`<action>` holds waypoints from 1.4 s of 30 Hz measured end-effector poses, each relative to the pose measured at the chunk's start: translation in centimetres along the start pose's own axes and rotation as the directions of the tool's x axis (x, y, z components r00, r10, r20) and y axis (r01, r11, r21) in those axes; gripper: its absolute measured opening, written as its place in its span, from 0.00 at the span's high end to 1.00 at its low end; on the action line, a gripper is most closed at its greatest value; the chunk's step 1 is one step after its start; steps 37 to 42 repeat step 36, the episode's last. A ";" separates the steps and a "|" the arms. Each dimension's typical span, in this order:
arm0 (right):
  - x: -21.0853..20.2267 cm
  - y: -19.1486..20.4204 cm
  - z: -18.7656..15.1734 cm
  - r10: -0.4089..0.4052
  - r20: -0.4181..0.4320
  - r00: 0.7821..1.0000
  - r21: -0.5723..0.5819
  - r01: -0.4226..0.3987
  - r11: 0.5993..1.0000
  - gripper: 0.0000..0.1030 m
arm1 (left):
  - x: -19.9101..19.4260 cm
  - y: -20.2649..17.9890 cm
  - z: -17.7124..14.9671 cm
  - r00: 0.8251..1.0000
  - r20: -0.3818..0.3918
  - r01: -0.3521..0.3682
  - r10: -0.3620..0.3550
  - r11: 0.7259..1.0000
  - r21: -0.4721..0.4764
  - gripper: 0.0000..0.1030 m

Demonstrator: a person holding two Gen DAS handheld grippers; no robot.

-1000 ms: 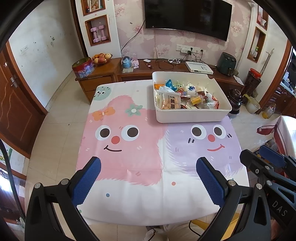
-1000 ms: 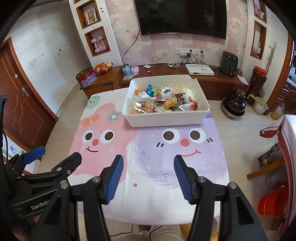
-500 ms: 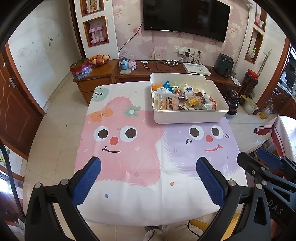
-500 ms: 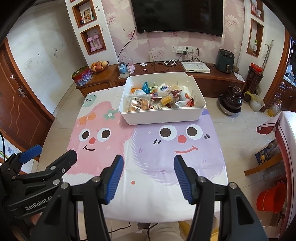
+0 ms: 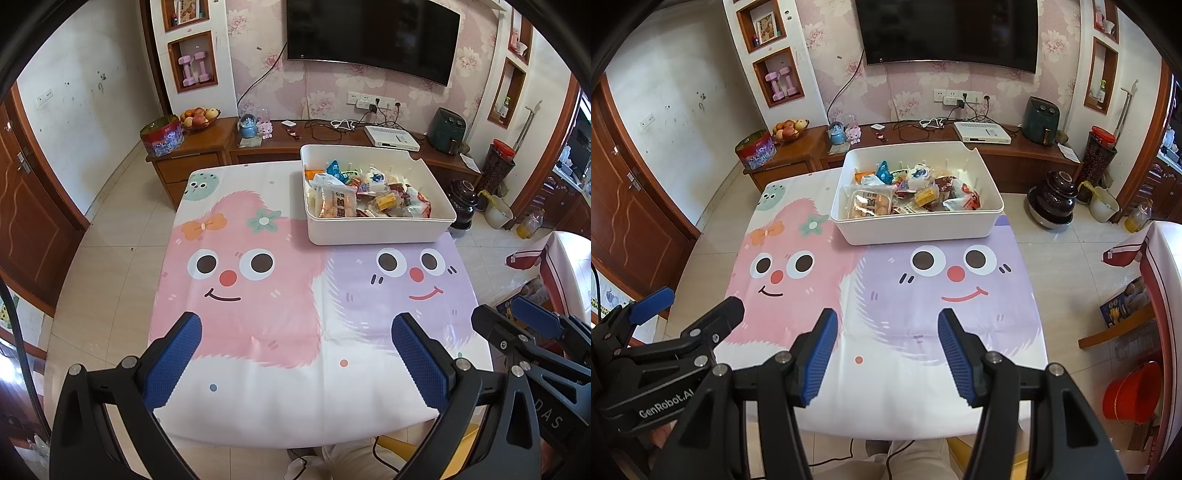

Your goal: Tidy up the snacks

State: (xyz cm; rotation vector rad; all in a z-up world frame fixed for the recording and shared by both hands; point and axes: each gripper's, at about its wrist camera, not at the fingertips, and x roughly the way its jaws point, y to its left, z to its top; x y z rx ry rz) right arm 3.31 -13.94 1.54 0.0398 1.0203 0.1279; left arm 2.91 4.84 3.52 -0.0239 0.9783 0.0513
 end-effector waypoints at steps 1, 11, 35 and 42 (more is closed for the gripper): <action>0.0 0.0 0.0 0.000 0.000 1.000 0.001 0.000 1.000 0.45 | 0.0 -0.1 0.0 1.000 0.000 0.000 0.000 1.000 0.000 0.01; 0.0 -0.2 0.0 0.001 -0.002 1.000 -0.002 -0.001 1.000 0.45 | 0.0 -0.4 -0.4 1.000 -0.003 0.004 -0.004 1.000 -0.001 0.01; -0.1 -0.3 0.0 0.000 -0.004 1.000 -0.003 -0.001 1.000 0.45 | 0.0 -0.5 -0.6 1.000 -0.002 0.005 -0.005 1.000 -0.003 0.01; -0.1 -0.4 0.0 0.001 -0.003 1.000 -0.004 -0.001 1.000 0.45 | 0.0 -0.7 -0.7 1.000 -0.003 0.006 -0.006 1.000 -0.004 0.01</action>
